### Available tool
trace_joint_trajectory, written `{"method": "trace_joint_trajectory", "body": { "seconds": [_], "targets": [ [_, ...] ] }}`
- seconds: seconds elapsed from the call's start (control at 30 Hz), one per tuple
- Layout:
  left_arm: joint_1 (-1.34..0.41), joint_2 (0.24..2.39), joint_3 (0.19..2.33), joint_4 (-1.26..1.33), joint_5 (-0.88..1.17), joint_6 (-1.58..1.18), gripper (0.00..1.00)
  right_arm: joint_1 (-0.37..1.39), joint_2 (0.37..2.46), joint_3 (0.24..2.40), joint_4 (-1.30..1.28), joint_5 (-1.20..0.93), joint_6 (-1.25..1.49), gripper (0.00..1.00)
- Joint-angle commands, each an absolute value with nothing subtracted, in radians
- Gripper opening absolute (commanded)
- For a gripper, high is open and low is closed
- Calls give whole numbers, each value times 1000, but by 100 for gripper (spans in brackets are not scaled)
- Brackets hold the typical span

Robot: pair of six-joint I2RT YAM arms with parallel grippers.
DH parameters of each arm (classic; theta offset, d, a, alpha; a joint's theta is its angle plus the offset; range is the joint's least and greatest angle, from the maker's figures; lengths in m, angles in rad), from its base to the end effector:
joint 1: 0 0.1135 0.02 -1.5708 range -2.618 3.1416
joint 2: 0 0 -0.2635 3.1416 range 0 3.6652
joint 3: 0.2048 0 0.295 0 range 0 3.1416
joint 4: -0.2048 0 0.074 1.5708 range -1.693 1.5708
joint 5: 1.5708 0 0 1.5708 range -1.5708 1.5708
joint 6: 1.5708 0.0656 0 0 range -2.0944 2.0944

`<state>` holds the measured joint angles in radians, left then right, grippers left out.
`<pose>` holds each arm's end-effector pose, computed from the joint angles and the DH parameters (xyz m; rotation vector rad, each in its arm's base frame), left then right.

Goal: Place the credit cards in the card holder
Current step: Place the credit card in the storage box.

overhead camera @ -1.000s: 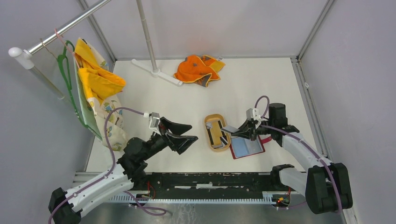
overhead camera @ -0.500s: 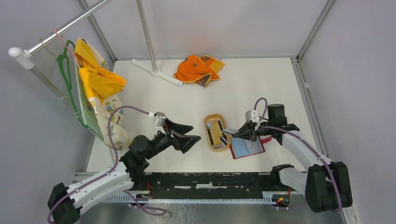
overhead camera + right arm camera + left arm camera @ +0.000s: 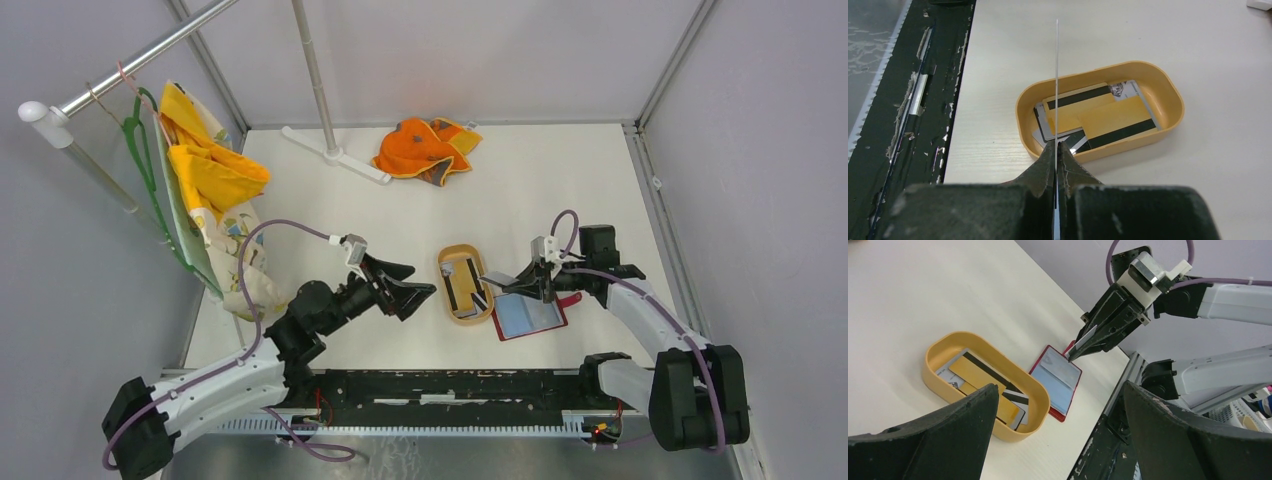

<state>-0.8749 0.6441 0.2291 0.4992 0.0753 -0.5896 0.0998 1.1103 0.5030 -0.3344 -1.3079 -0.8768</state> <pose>0.1480 -0.1848 0.2219 0.2950 1.5885 -1.2194 0.2205 0.0857 0.1604 -1.2885 1.4321 1.0955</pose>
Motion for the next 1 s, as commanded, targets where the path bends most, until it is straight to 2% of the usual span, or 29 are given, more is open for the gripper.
{"method": "trace_joint_trajectory", "body": {
  "seconds": [0.0,0.1,0.23,0.33,0.6,0.77,0.97],
  "targets": [
    [-879,713,362,473,77,-550,100,87,1107,552,-341,-1336,-883,0],
    [-878,770,408,479,156,-566,100,91,1088,541,-224,-1326,-722,0],
    [-886,785,350,604,189,-594,97,99,1027,495,-40,-1307,-516,0],
    [-928,744,308,687,132,-608,97,119,991,451,122,-1296,-366,0],
    [-1199,717,271,726,-201,-448,97,215,987,450,219,-1284,-200,0],
    [-1229,843,195,1014,-211,-395,93,233,961,409,366,-1284,-59,0],
    [-1238,1043,197,1203,-272,-306,92,256,969,414,377,-1312,-41,0]
  ]
}}
